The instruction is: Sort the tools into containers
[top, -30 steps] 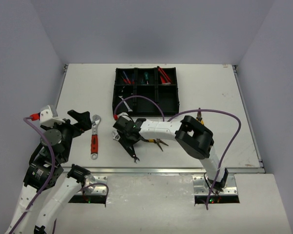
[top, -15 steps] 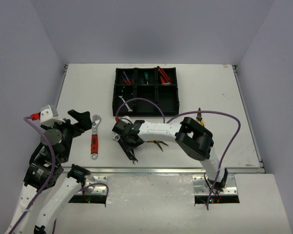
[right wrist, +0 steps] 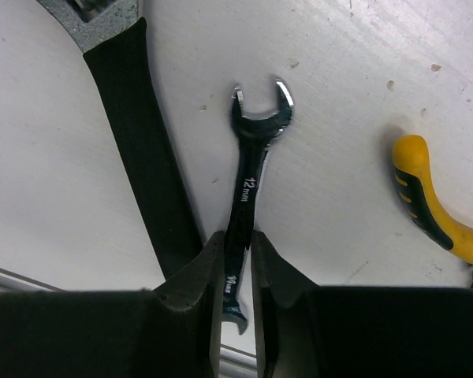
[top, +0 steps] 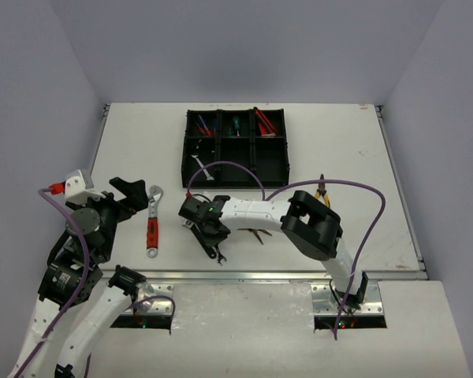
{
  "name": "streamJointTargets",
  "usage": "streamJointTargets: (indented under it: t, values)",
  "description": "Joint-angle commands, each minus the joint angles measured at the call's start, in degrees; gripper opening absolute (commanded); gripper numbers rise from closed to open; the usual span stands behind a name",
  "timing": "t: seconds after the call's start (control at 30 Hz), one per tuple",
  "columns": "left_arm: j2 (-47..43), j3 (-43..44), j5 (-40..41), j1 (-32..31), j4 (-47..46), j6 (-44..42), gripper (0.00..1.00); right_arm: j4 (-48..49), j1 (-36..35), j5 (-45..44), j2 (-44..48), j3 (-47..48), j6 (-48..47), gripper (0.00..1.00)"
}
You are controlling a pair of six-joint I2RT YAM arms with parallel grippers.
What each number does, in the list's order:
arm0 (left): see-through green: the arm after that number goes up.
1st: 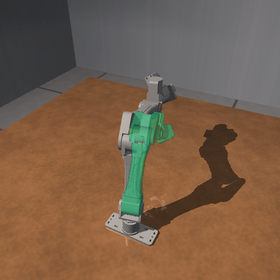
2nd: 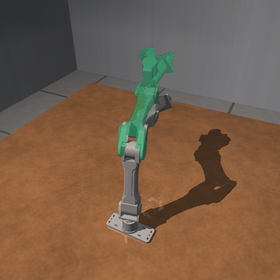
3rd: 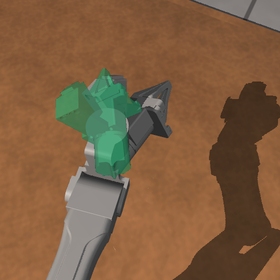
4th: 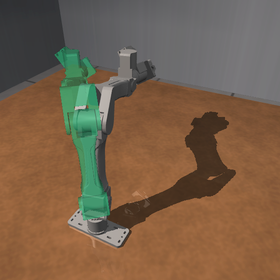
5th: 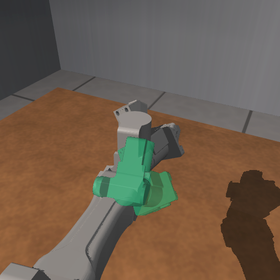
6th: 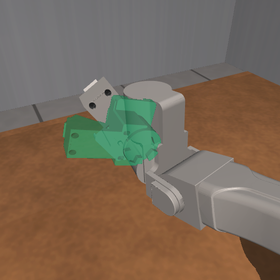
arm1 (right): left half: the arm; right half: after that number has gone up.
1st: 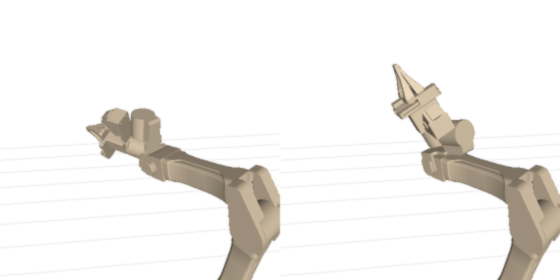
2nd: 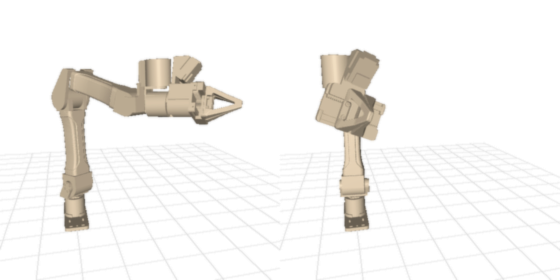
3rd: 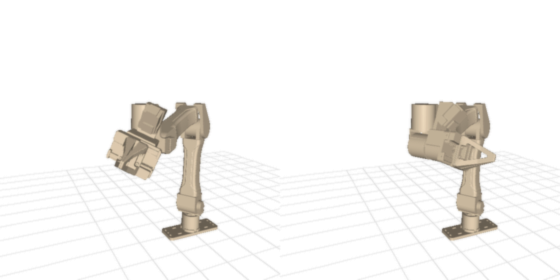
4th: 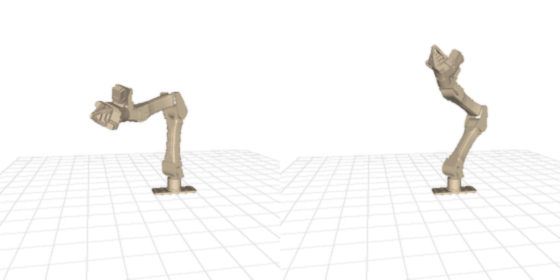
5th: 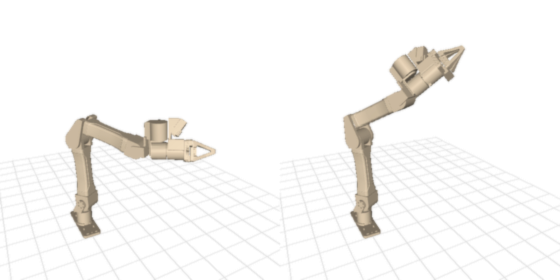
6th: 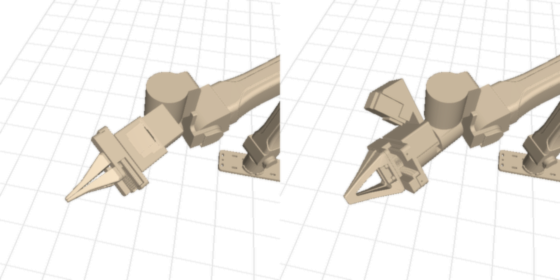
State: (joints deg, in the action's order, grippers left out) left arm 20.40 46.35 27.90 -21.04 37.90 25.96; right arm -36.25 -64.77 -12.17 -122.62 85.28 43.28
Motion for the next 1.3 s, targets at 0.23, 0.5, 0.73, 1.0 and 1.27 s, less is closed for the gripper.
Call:
streamJointTargets:
  t: [0.23, 0.5, 0.73, 1.0, 1.27]
  values:
    - [0.06, -0.55, -0.37, -0.67, -2.47, -0.37, 1.00, -8.58, -0.71, -9.02, -3.21, -2.10, -3.13, 0.00]
    - [0.49, -0.47, -2.15, -0.79, -3.01, -0.99, 1.00, -4.98, -0.68, -9.53, 6.66, -6.16, -4.87, 0.00]
    - [0.86, -0.56, -2.84, -0.85, -3.18, -1.25, 1.00, -4.19, -0.62, -11.28, 11.48, -7.76, -6.17, 0.00]
    - [1.05, -0.56, -2.68, -0.85, -3.18, -1.17, 1.00, -3.56, -0.10, -12.00, 15.56, -4.99, -9.14, 0.00]
    - [0.51, -0.51, -2.10, -0.85, -2.92, -0.86, 1.00, -0.35, 5.97, -12.26, 11.57, 7.63, -17.66, 0.00]
